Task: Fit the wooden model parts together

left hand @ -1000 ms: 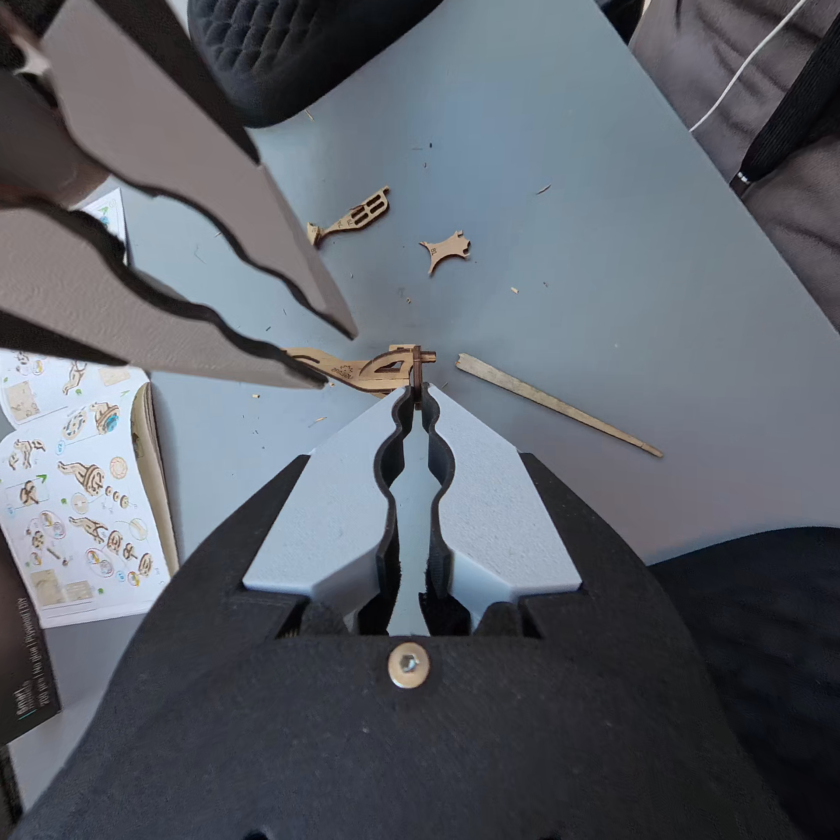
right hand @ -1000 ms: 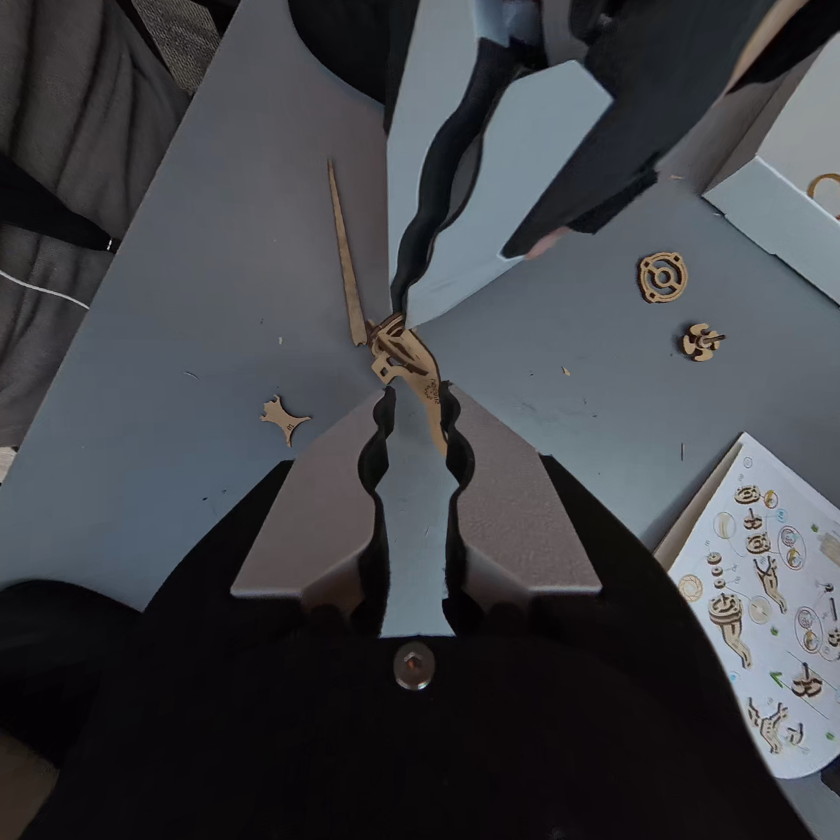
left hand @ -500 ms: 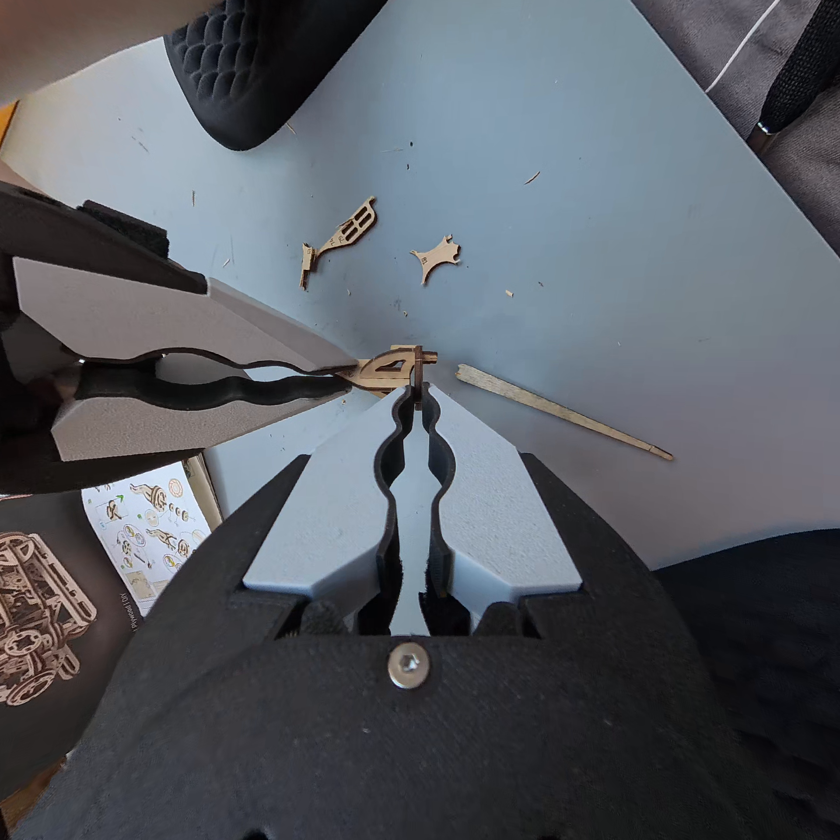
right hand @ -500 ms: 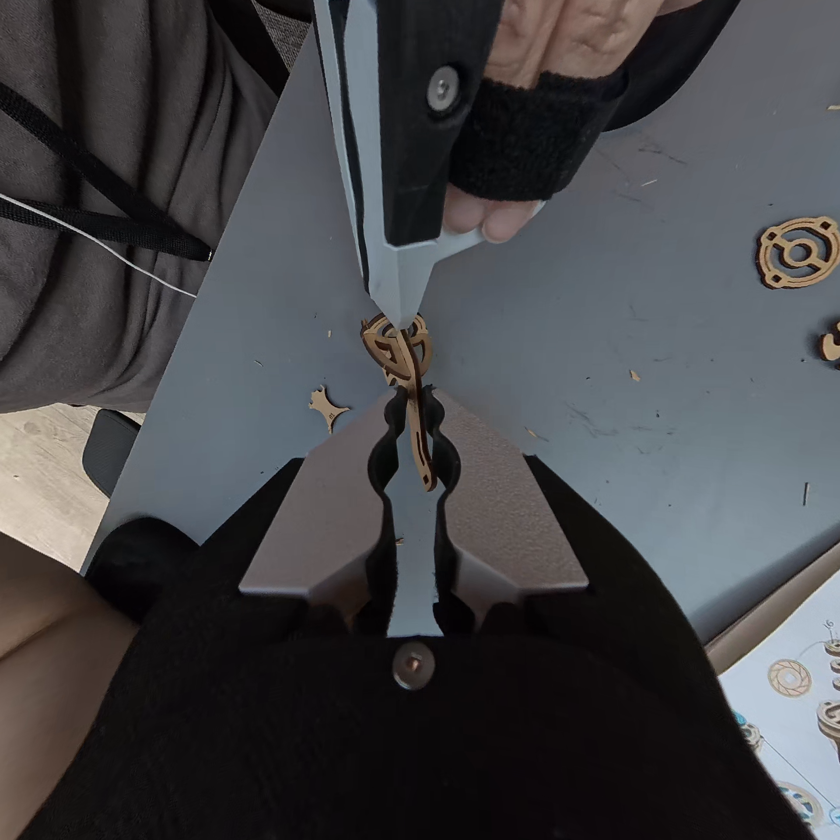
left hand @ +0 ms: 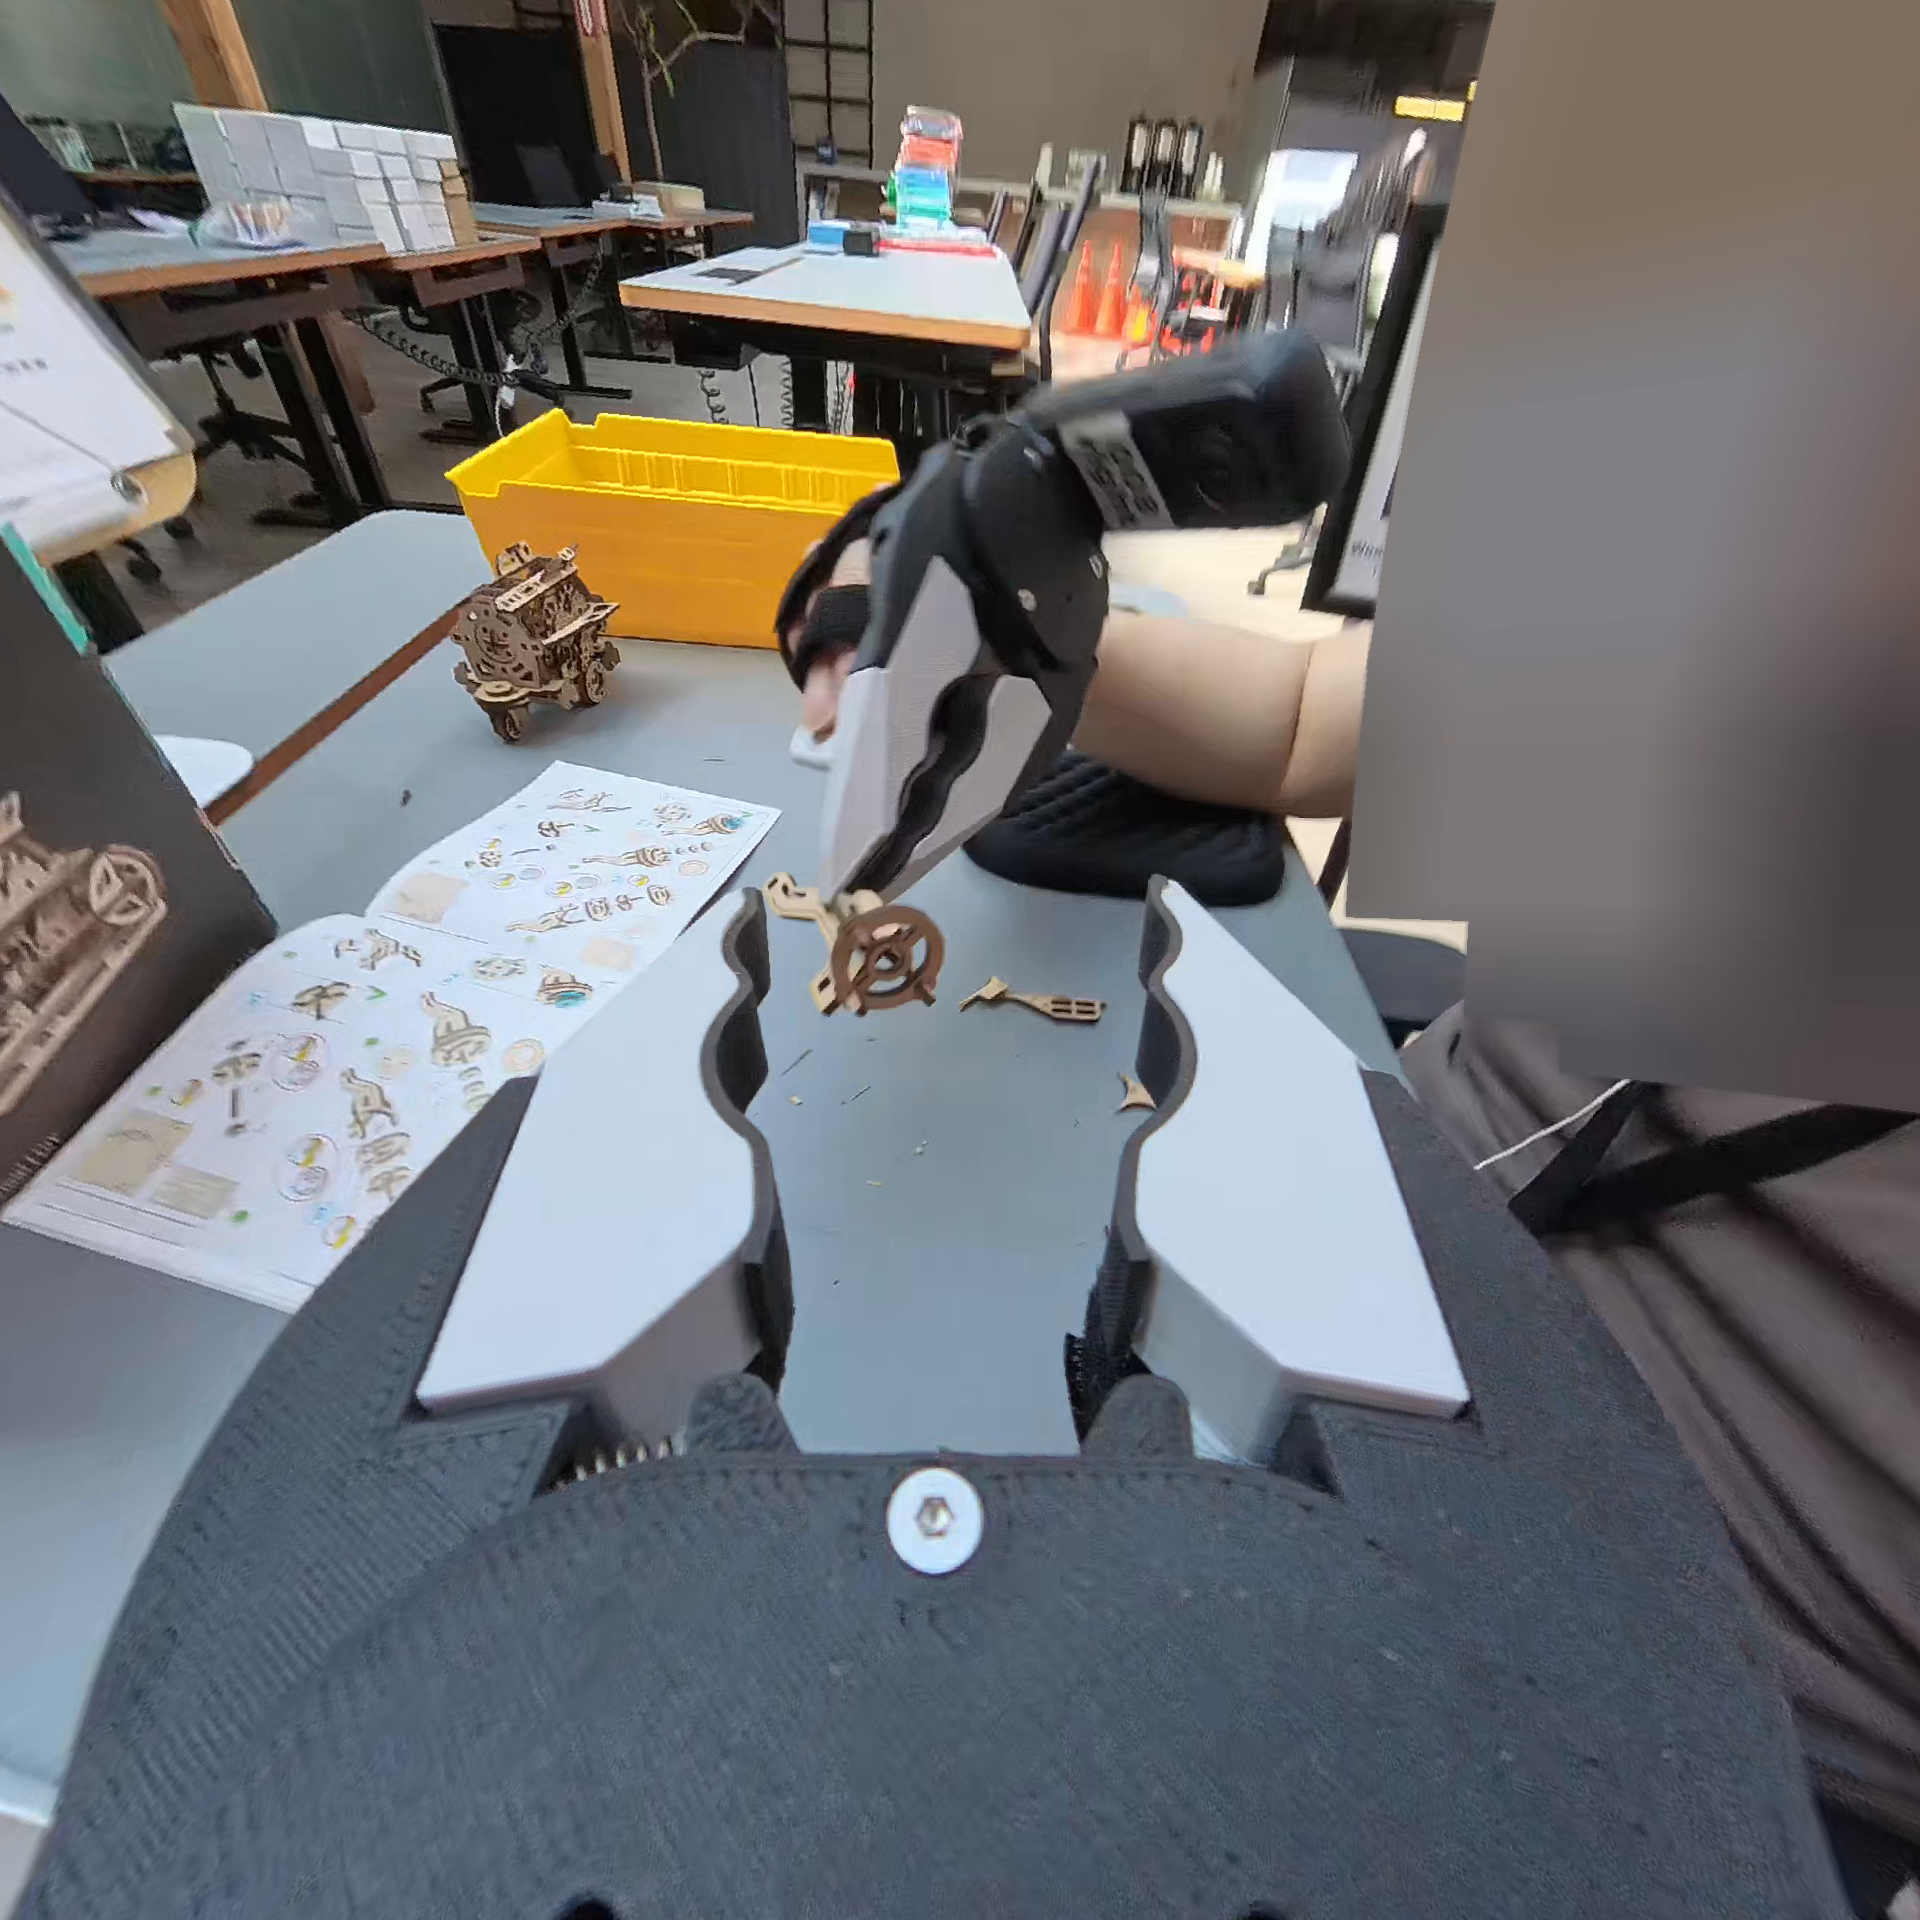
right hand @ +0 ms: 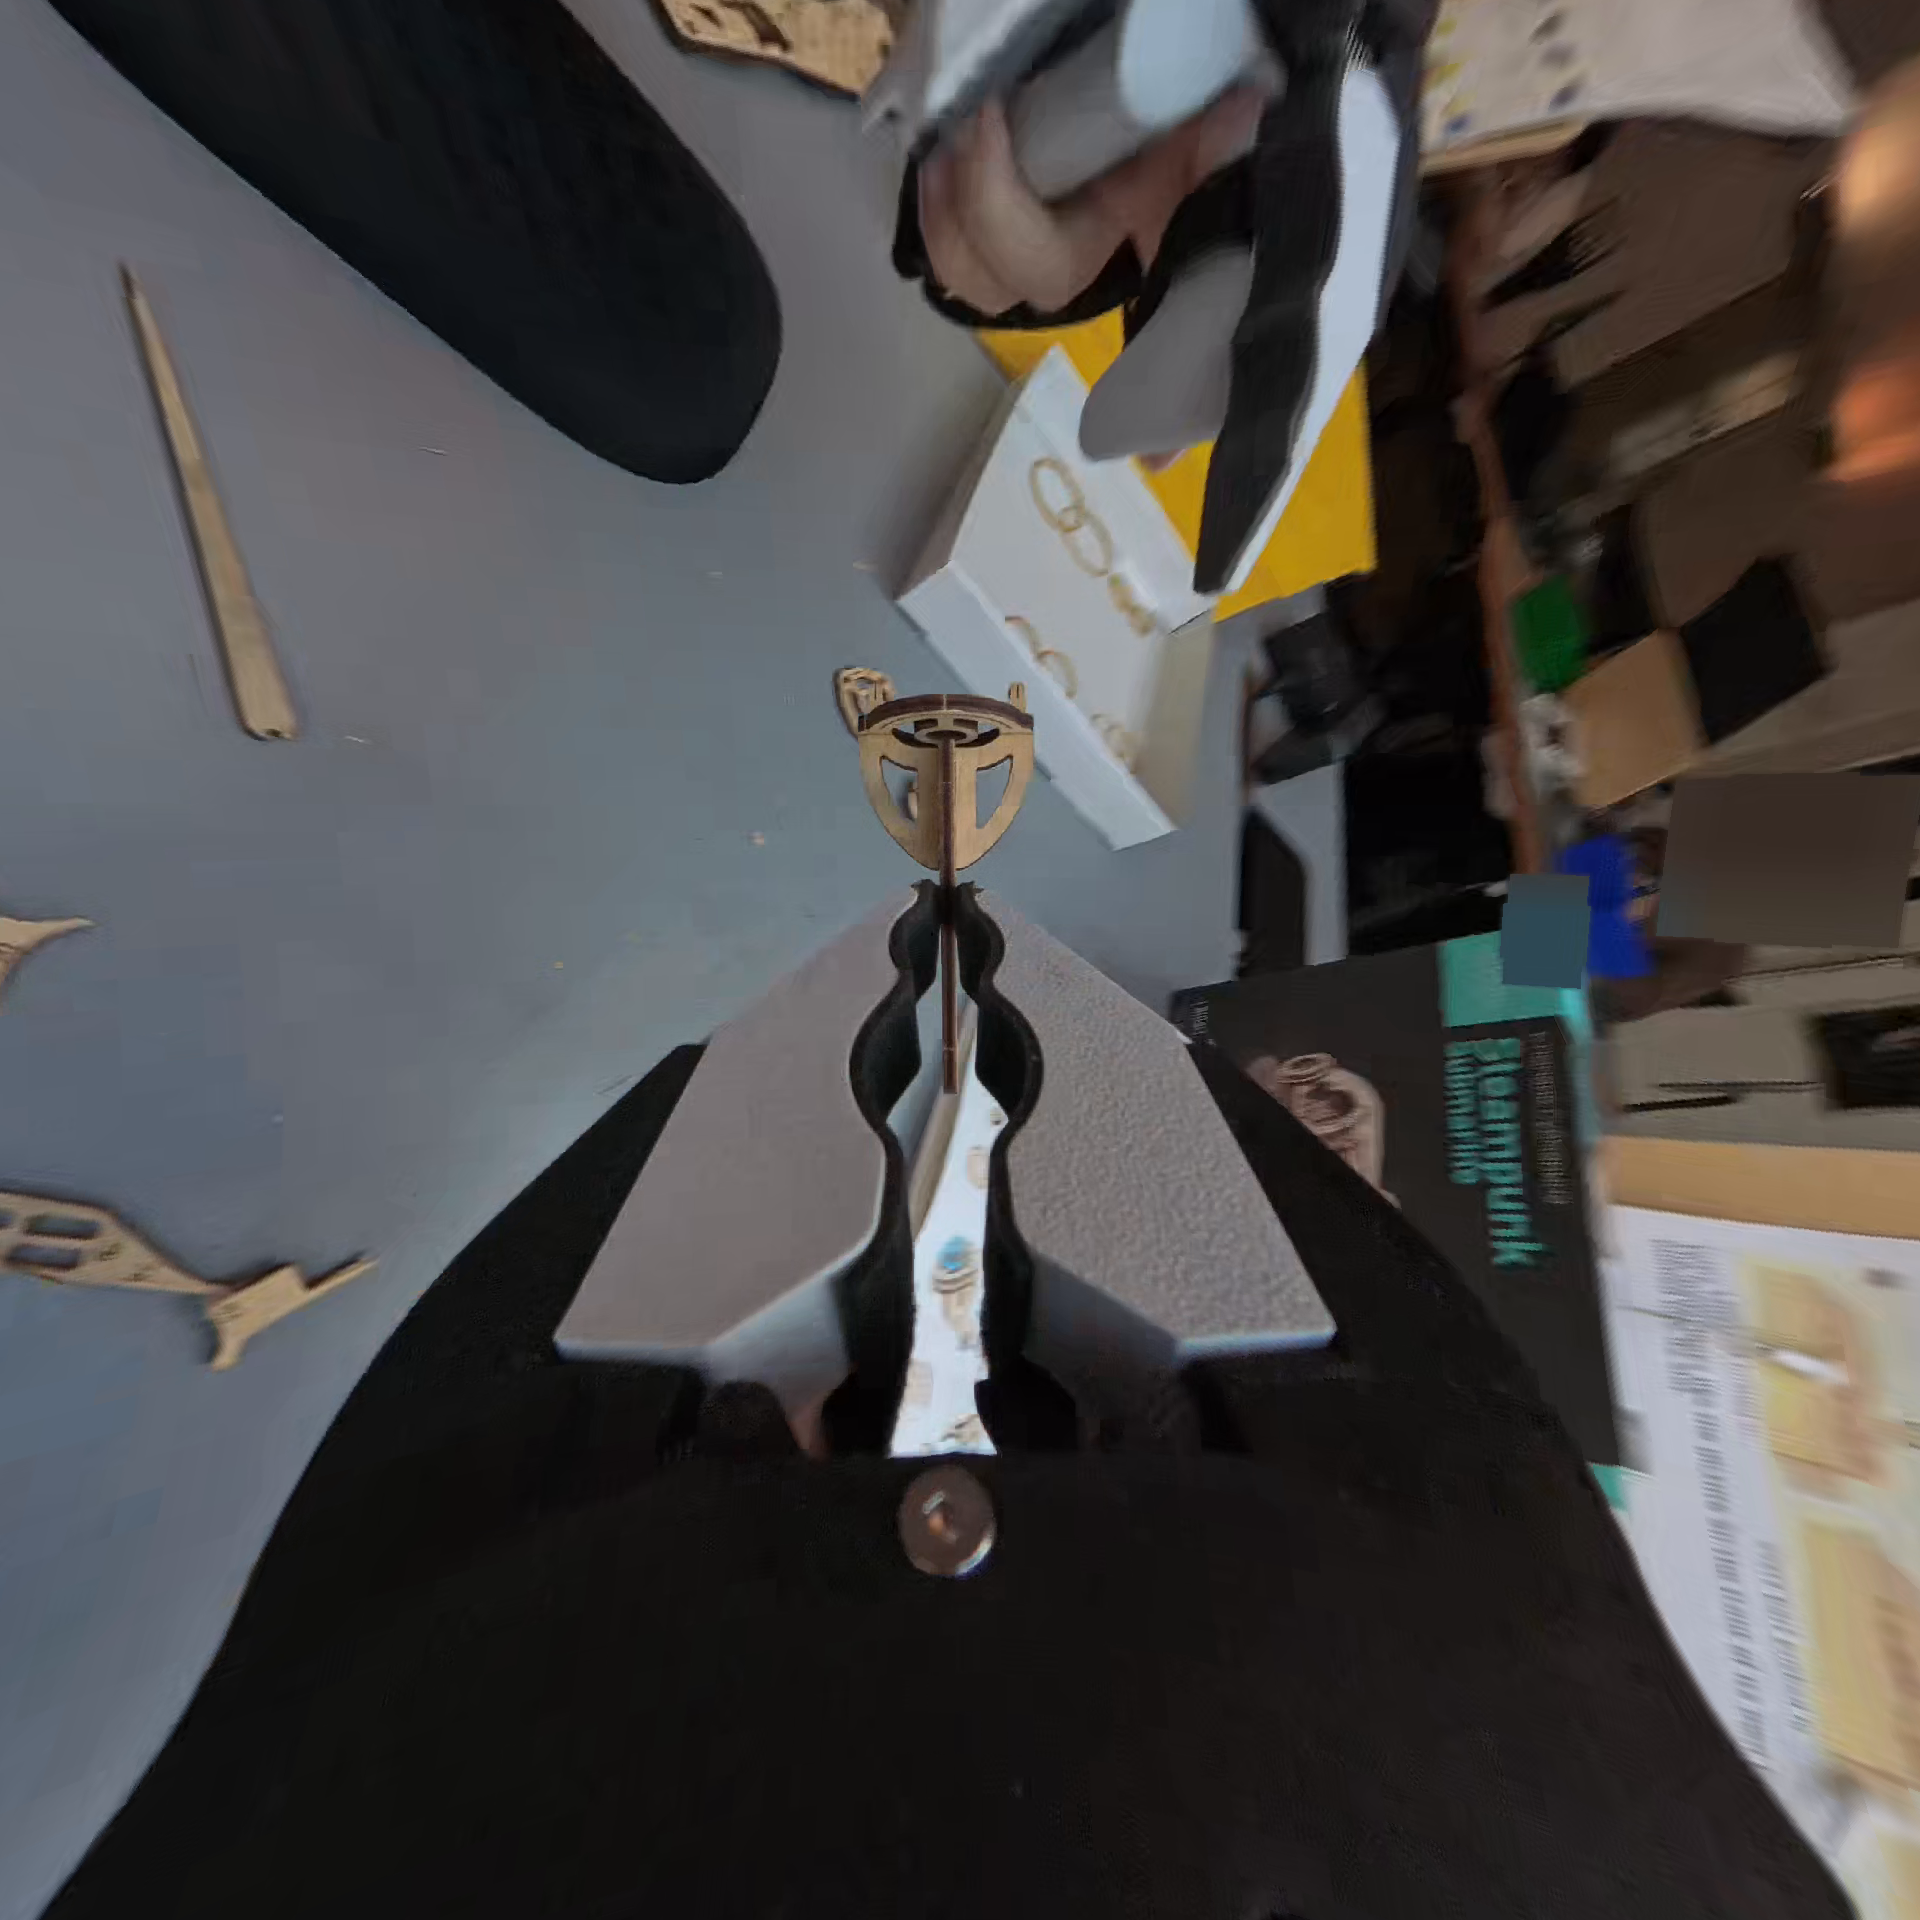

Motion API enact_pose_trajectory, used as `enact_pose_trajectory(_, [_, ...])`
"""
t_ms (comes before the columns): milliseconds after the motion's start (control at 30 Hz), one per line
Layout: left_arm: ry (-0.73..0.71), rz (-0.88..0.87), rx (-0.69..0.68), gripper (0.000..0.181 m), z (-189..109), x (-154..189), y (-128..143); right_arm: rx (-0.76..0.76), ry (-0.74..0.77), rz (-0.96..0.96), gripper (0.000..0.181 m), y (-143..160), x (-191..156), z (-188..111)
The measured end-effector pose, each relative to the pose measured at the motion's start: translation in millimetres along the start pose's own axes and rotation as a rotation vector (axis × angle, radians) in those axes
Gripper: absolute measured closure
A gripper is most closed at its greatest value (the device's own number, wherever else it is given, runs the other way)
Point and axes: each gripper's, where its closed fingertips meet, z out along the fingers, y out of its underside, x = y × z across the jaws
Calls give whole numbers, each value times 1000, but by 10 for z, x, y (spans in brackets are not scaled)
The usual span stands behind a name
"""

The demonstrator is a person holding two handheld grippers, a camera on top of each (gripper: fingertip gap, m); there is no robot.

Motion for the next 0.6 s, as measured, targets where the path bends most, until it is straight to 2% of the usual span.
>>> enact_pose_trajectory(33, [-10,-65,24,110,-2,-72,-21,47,120,-102,180,-75,70,-78])
enact_pose_trajectory(67, [-45,-102,36,110,18,-166,-15,80,218,-181,180,-141,121,-141])
enact_pose_trajectory(133, [-76,-130,33,112,114,-246,45,63,310,-254,180,-164,151,-172])
enact_pose_trajectory(233, [-73,-132,-12,129,276,-212,138,24,452,-332,180,-147,276,-195])
enact_pose_trajectory(300, [-100,-129,-9,128,347,-204,134,15,469,-359,181,-117,277,-176])
enact_pose_trajectory(367, [-192,-96,-19,127,373,-275,155,-4,490,-371,181,-61,286,-162])
enact_pose_trajectory(467, [-333,-45,-5,136,366,-375,195,4,492,-363,181,-41,267,-142])
enact_pose_trajectory(600, [-360,-57,14,145,381,-357,270,12,462,-352,181,-13,203,-96])
